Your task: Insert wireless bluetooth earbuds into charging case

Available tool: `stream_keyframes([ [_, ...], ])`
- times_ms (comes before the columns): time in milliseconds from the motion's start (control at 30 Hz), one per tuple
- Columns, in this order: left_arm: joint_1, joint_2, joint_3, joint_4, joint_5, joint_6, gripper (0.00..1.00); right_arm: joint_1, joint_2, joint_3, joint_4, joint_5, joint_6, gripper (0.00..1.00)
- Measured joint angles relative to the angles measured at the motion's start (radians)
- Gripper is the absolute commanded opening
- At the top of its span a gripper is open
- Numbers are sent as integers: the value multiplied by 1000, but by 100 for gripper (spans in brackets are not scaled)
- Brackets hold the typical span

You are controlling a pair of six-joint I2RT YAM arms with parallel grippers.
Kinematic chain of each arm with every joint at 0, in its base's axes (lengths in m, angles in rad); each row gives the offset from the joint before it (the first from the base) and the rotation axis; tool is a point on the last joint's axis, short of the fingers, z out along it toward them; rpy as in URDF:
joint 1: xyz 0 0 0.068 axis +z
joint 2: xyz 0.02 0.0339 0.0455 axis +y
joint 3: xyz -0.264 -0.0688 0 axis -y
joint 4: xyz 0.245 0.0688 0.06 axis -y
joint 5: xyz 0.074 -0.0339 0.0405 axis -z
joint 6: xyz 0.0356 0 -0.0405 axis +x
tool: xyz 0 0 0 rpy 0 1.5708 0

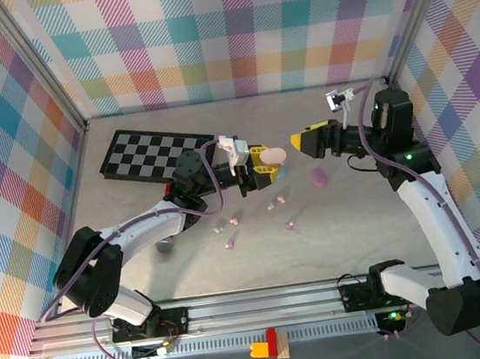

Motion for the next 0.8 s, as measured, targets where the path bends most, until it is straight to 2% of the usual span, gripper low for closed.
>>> stream_keyframes([
  [167,0,-8,37,-84,31,0,41,81,35,61,-122,48,-218,93],
  [367,0,-16,41,-124,40,0,41,156,85,85,-192,124,-362,93],
  [800,9,-17,45,-188,24,2,41,197,104,77,-176,284,-384,88],
])
